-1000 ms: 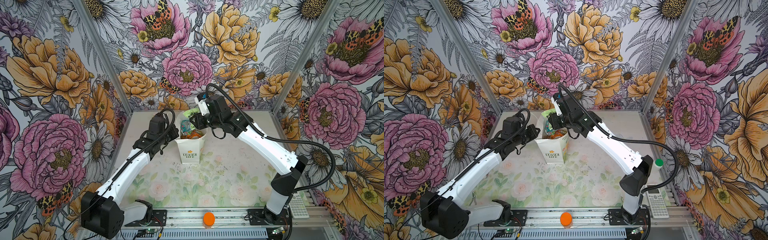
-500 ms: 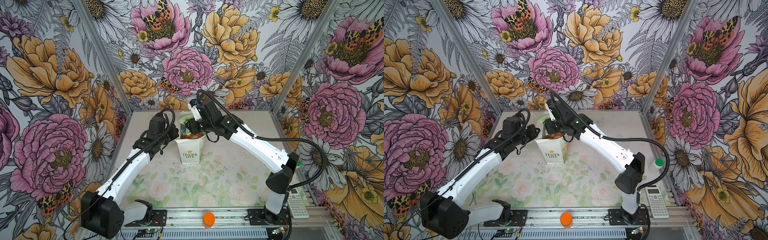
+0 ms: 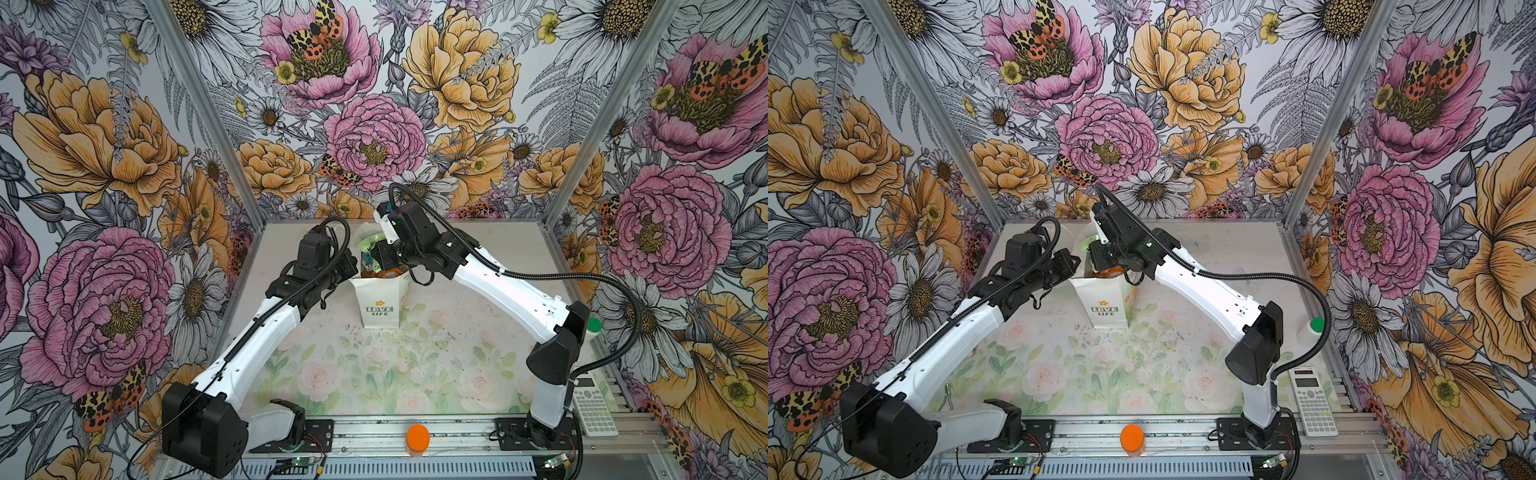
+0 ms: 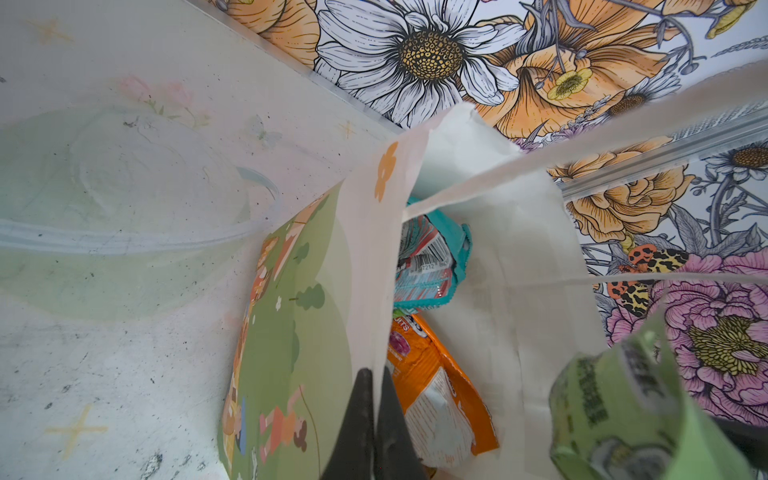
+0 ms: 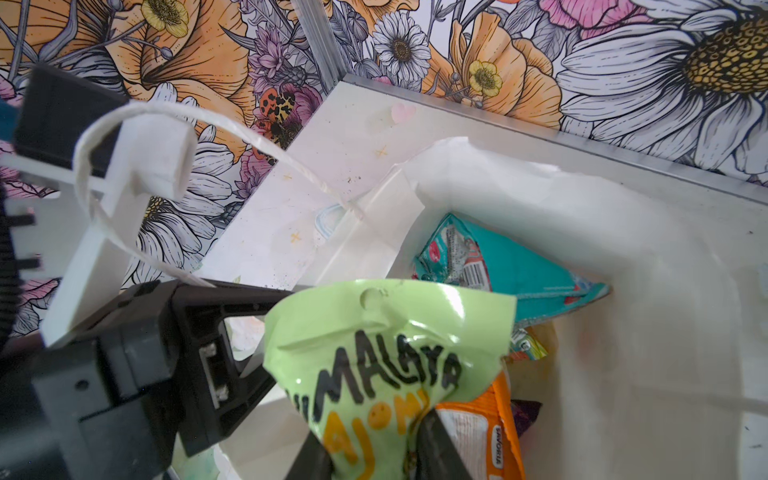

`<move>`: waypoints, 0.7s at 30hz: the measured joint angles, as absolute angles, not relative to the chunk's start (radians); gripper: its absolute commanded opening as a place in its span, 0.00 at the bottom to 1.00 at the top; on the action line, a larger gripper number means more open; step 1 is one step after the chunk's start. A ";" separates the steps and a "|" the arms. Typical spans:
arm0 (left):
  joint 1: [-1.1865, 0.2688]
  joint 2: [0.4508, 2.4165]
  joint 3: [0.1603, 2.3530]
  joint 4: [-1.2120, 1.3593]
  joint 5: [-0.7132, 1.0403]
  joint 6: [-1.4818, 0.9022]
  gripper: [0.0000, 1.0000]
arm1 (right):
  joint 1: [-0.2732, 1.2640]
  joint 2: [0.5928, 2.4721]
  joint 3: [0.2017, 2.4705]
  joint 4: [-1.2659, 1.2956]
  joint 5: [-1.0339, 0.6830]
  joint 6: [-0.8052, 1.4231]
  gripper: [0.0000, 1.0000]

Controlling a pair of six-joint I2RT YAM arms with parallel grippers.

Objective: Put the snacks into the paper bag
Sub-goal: 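Lower the green packet into the bag beside the left gripper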

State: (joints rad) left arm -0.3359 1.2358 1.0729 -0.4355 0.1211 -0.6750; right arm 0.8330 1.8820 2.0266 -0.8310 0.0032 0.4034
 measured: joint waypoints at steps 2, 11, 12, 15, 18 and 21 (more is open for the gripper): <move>-0.336 1.236 1.073 -0.435 0.121 -0.675 0.00 | 0.833 1.882 2.027 -0.831 0.009 0.403 0.27; -0.336 1.236 1.073 -0.435 0.121 -0.675 0.00 | 0.833 1.907 2.032 -0.853 0.047 0.395 0.27; -0.336 1.236 1.073 -0.435 0.121 -0.675 0.00 | 0.833 1.911 2.035 -0.856 0.052 0.392 0.27; -0.336 1.236 1.073 -0.435 0.121 -0.675 0.00 | 0.835 1.925 2.042 -0.868 0.061 0.388 0.27; -0.336 1.236 1.073 -0.435 0.121 -0.675 0.00 | 0.838 1.932 2.046 -0.882 0.064 0.382 0.27; -0.336 1.236 1.073 -0.435 0.121 -0.675 0.00 | 0.844 1.932 2.047 -0.897 0.068 0.377 0.27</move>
State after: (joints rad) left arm -0.3359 1.2362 1.0729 -0.4355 0.1211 -0.6750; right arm 0.8444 1.9324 2.0468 -0.8967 0.0681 0.3771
